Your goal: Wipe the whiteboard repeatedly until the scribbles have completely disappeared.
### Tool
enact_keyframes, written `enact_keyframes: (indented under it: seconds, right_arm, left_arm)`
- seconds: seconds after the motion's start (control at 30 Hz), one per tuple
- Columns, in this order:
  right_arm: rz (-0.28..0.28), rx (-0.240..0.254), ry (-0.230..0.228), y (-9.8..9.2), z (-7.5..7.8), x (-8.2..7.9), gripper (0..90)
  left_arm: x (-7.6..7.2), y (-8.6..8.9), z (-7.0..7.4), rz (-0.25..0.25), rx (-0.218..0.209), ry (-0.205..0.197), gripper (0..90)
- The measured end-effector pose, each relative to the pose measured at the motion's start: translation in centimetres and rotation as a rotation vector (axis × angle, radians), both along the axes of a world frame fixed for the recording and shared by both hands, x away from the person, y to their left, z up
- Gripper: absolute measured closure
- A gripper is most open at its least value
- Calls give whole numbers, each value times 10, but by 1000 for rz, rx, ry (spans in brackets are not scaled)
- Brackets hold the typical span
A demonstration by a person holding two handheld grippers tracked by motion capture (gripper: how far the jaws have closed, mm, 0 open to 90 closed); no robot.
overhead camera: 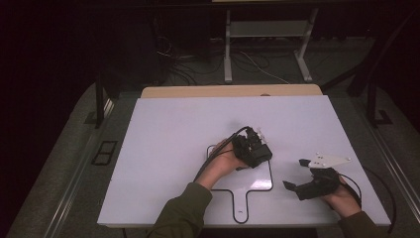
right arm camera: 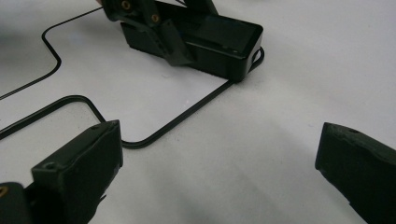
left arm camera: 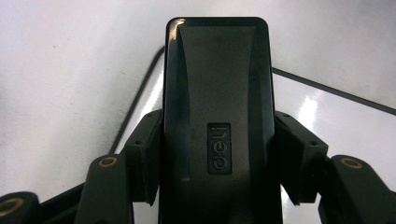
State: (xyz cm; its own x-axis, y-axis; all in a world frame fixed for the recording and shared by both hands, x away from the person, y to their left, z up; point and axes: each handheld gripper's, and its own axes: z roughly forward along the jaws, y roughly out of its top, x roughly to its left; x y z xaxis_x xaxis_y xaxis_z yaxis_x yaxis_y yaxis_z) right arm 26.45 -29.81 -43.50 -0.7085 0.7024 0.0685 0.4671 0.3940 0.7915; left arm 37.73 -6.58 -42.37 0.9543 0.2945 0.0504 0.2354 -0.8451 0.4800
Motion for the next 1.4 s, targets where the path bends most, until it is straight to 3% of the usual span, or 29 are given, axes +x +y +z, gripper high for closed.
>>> enact_keyframes:
  seconds: [0.27, 0.37, 0.5, 0.7, 0.97, 1.1, 1.4]
  right_arm:
    - [-1, -1, 1, 0, 0, 0, 0]
    - [-1, -2, 0, 0, 0, 0, 0]
    - [-1, -4, -2, 1, 0, 0, 0]
    - [-1, -6, -1, 0, 0, 0, 0]
    - [-2, -9, -1, 0, 0, 0, 0]
    - [-1, -8, -3, 0, 0, 0, 0]
    - [-2, -11, -1, 1, 0, 0, 0]
  left_arm:
    - [-19, 1, 0, -61, -7, 24, 397]
    - [-25, 0, 0, -60, -9, 33, 396]
    - [-18, 2, 0, -54, -13, 30, 397]
    - [2, 9, -1, 12, -21, 26, 397]
    - [20, 14, -1, 56, -21, 15, 397]
    - [14, 12, 0, 48, -12, 18, 397]
    - [-9, 3, 1, -24, 8, 15, 397]
